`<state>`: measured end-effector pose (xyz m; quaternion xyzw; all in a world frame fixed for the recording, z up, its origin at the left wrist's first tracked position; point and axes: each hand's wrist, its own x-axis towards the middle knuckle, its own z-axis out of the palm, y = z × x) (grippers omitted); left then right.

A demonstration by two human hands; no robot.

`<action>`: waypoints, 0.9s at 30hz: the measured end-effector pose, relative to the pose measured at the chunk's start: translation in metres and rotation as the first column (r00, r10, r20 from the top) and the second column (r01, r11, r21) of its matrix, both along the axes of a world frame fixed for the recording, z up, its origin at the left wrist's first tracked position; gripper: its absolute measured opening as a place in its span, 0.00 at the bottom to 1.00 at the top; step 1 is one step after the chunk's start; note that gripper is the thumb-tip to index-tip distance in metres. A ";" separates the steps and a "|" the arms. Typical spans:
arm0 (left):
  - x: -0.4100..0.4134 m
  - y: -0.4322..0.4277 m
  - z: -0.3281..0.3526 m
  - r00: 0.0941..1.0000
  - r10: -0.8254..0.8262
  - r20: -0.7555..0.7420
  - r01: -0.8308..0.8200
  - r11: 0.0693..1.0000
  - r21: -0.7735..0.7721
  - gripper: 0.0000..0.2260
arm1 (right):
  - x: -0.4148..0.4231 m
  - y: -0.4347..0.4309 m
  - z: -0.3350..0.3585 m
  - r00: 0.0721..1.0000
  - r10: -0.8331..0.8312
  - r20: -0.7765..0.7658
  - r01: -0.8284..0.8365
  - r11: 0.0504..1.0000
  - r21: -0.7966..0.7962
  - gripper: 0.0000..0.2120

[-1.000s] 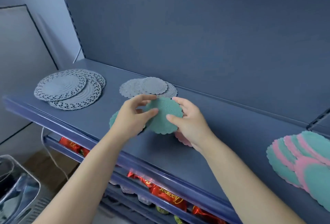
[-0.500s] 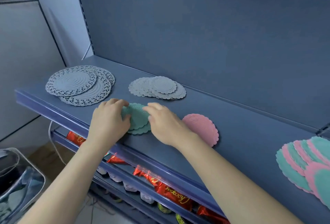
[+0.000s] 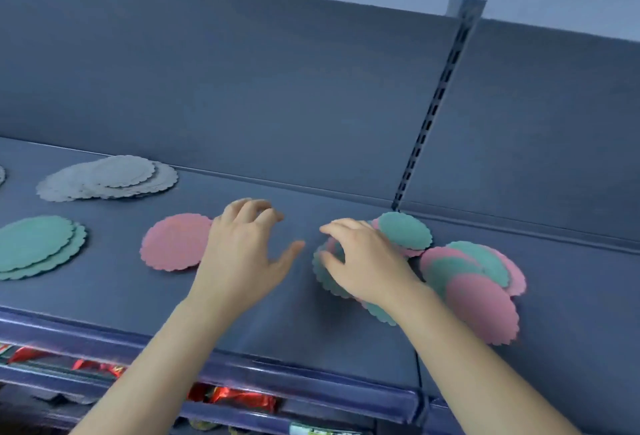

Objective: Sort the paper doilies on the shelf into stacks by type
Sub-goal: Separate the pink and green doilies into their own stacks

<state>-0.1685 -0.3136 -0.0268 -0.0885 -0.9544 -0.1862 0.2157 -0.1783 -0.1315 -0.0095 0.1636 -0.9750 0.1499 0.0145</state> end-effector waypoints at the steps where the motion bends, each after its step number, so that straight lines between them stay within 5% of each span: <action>1: 0.003 0.032 -0.004 0.999 -0.031 -0.019 0.031 0.999 -0.008 0.24 | 0.001 0.029 -0.001 1.000 -0.014 -0.004 0.014 1.000 0.018 0.19; 5: 0.018 0.161 -0.022 0.988 -0.019 0.156 0.037 0.993 -0.111 0.32 | -0.001 0.143 -0.019 0.997 -0.033 0.069 0.018 0.978 0.209 0.28; 9: 0.004 0.213 -0.028 0.795 0.379 0.474 -0.352 0.924 -0.148 0.58 | -0.004 0.220 -0.045 0.988 0.055 0.143 -0.083 0.977 0.194 0.32; 14: -0.008 0.215 -0.023 0.699 0.458 0.550 -0.462 0.875 -0.141 0.49 | -0.003 0.240 -0.052 0.979 0.157 0.131 -0.173 0.977 0.124 0.33; 27: 0.049 0.311 -0.037 0.745 0.440 0.501 -0.378 0.898 -0.225 0.46 | 0.020 0.321 -0.056 0.992 0.123 0.014 -0.124 0.980 0.158 0.45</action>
